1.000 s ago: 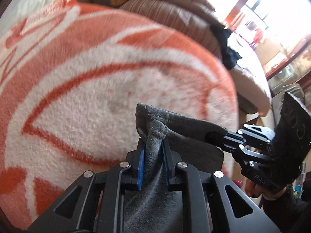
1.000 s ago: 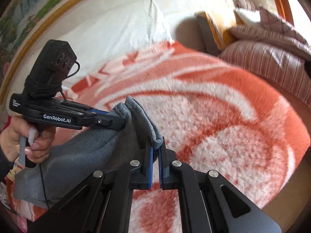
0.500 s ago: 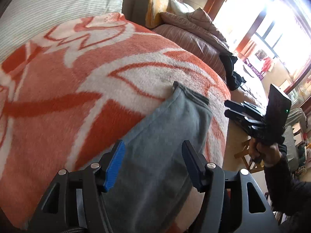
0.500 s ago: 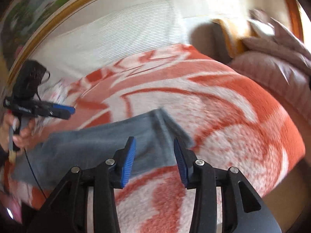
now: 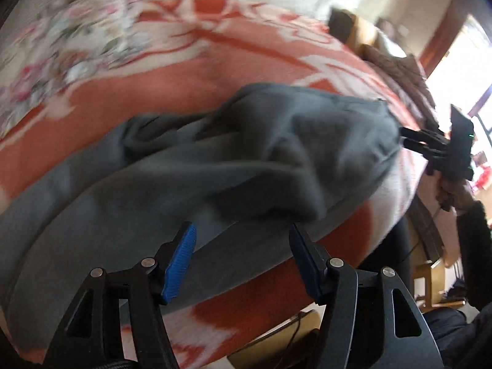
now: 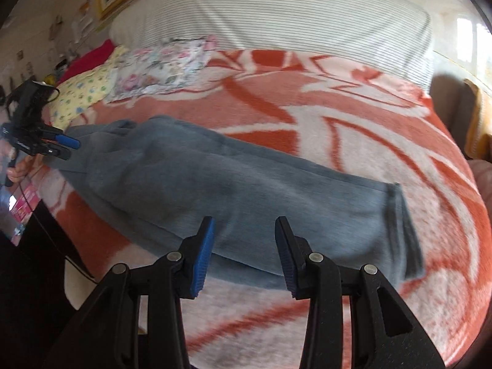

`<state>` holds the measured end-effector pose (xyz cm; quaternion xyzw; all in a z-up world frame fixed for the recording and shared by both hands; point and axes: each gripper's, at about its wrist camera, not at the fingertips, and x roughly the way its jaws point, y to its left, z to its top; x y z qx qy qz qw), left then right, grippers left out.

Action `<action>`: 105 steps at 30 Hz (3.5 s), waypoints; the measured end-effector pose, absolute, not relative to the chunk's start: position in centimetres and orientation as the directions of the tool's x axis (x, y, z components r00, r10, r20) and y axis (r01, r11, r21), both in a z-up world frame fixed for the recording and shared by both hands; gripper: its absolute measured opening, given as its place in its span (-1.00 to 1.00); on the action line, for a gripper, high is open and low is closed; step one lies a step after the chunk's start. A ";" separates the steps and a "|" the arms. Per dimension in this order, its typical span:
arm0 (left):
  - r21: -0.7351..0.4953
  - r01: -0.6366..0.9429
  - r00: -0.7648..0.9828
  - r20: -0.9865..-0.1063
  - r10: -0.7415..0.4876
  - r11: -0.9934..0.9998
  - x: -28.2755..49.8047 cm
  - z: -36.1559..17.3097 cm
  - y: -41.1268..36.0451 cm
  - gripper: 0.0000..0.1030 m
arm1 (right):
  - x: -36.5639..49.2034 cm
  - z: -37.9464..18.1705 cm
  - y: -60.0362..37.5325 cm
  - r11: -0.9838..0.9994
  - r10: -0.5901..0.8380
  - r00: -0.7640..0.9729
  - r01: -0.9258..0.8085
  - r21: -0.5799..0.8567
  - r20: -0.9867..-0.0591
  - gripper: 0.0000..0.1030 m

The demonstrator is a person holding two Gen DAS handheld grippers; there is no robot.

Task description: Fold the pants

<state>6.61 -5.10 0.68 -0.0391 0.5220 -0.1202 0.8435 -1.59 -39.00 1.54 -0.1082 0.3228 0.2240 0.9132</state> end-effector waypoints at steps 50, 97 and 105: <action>-0.045 0.386 0.320 -0.930 -0.179 0.921 3.7 -5.7 4.2 -0.83 | 0.9 -2.0 -29.6 0.773 0.232 0.521 -0.611 -0.170 -0.821 -0.86; -0.382 -0.484 0.647 -0.762 0.029 0.788 -6.1 -2.8 28.0 -0.52 | 17.0 -1.9 -1.9 0.754 0.505 0.409 -0.638 0.157 -0.760 -0.78; -0.288 -0.492 0.593 -0.802 0.074 0.821 -3.9 -3.8 30.0 -0.72 | 22.3 -2.7 -2.2 0.814 0.494 0.435 -0.535 0.226 -0.753 -0.83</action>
